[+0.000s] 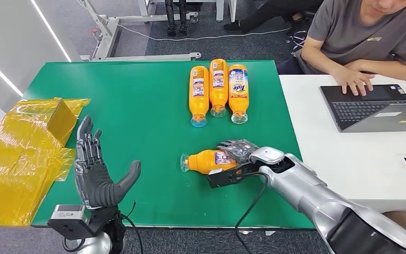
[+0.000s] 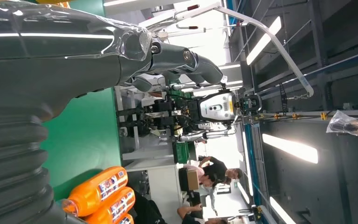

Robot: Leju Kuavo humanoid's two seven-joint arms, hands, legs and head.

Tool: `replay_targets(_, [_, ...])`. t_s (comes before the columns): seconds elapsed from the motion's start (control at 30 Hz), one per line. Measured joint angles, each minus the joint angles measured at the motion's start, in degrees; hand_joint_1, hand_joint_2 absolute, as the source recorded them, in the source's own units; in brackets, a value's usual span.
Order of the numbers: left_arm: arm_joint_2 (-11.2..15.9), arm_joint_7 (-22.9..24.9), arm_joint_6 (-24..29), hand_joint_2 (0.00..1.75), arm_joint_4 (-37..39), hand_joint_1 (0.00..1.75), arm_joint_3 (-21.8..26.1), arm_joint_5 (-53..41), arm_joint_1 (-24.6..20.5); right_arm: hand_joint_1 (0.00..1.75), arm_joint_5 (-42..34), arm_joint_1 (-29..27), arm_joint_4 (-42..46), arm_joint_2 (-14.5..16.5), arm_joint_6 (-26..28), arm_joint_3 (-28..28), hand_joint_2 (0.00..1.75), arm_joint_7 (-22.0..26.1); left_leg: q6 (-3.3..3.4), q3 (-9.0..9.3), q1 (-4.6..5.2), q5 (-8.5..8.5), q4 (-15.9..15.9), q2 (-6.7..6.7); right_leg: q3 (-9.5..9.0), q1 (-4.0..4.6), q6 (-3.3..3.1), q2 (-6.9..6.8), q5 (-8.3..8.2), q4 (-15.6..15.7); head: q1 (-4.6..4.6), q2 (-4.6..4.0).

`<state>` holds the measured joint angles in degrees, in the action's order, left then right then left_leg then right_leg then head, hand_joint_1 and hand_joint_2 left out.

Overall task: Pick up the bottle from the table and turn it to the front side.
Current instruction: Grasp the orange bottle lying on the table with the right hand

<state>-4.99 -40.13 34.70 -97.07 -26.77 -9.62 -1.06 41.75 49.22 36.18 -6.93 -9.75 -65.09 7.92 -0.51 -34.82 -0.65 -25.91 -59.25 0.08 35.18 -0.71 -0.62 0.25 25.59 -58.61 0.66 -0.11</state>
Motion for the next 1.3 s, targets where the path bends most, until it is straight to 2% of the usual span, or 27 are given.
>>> replay_targets(0.27, [0.01, 0.0, 0.4, 1.75, 0.0, 0.0, 0.09, 0.44, 0.07, 0.0, 1.78, 0.8, -1.45, 0.05, -0.3, 0.0, 1.75, -1.67, 0.02, 0.05, 0.0, 0.02, 0.0, -0.02, -0.11, 0.0, 0.02, -0.03, -0.02, 0.0, 0.0, 0.0])
replay_targets(0.5, [0.01, 0.0, 0.79, 1.75, 0.0, 0.0, 0.32, 0.53, 0.07, 0.0, 2.73, 2.25, -3.37, 0.47, -3.47, 0.0, 1.75, -1.95, 0.05, 0.06, 0.01, 0.04, 0.0, -0.04, -0.13, 0.0, 0.04, -0.07, -0.05, 0.0, 0.0, 0.0])
replay_targets(0.77, [0.05, 0.0, 0.88, 1.75, 0.0, 0.0, 0.48, 0.87, 0.7, 0.0, 2.83, 2.72, -4.81, 0.45, -3.45, 0.0, 1.75, -2.04, 0.06, 0.07, 0.01, 0.04, 0.0, -0.03, -0.12, 0.0, 0.04, -0.05, -0.04, 0.03, 0.0, 0.0])
replay_targets(0.9, [0.05, 0.0, 0.44, 1.75, 0.0, 0.0, 0.48, 0.85, 1.24, 1.54, 2.95, 2.6, -5.1, 0.05, -2.68, 0.0, 1.75, -1.87, 0.06, 0.09, 0.01, 0.04, 0.0, -0.02, -0.14, 0.0, 0.05, -0.05, -0.04, 0.04, 0.0, 0.0])
replay_targets(0.93, [0.05, 0.0, 0.4, 1.75, 0.0, 0.0, 0.48, 0.85, 1.27, 1.6, 3.04, 2.57, -5.12, -0.08, -2.48, 0.0, 1.75, -1.76, 0.06, 0.1, 0.01, 0.04, 0.0, -0.02, -0.15, 0.0, 0.05, -0.05, -0.04, 0.04, 0.0, 0.0])
replay_targets(0.97, [0.05, 0.0, 0.38, 1.75, 0.0, 0.0, 0.48, 0.85, 1.28, 1.58, 3.15, 2.51, -5.12, -0.21, -2.27, 0.0, 1.75, -1.66, 0.06, 0.11, 0.01, 0.04, 0.0, -0.02, -0.16, 0.0, 0.05, -0.04, -0.04, 0.04, 0.0, 0.0])
replay_targets(1.07, [0.05, 0.0, 0.38, 1.75, 0.0, 0.0, 0.48, 0.74, 1.29, 1.45, 3.32, 2.2, -5.13, -0.51, -0.69, 0.02, 1.75, -1.53, 0.07, 0.16, 0.01, 0.04, 0.0, 0.0, -0.21, 0.0, 0.05, -0.03, -0.06, 0.04, -0.01, 0.0])
replay_targets(1.2, [0.05, 0.0, 0.4, 1.75, 0.0, 0.0, 0.5, 0.34, 1.43, 1.7, 3.57, 1.53, -5.11, -0.61, 3.14, 0.33, 1.75, -2.07, 0.06, 0.24, 0.01, 0.04, 0.0, 0.02, -0.27, 0.0, 0.04, 0.0, -0.09, 0.04, 0.0, 0.0])
replay_targets(1.3, [0.05, 0.0, 0.65, 1.75, 0.0, 0.0, 0.54, 0.01, 1.72, 1.69, 3.39, 0.51, -4.88, -0.61, 7.09, 1.22, 1.75, -2.49, 0.06, 0.28, 0.0, 0.04, 0.0, 0.03, -0.31, 0.0, 0.03, 0.01, -0.09, 0.04, 0.0, 0.0])
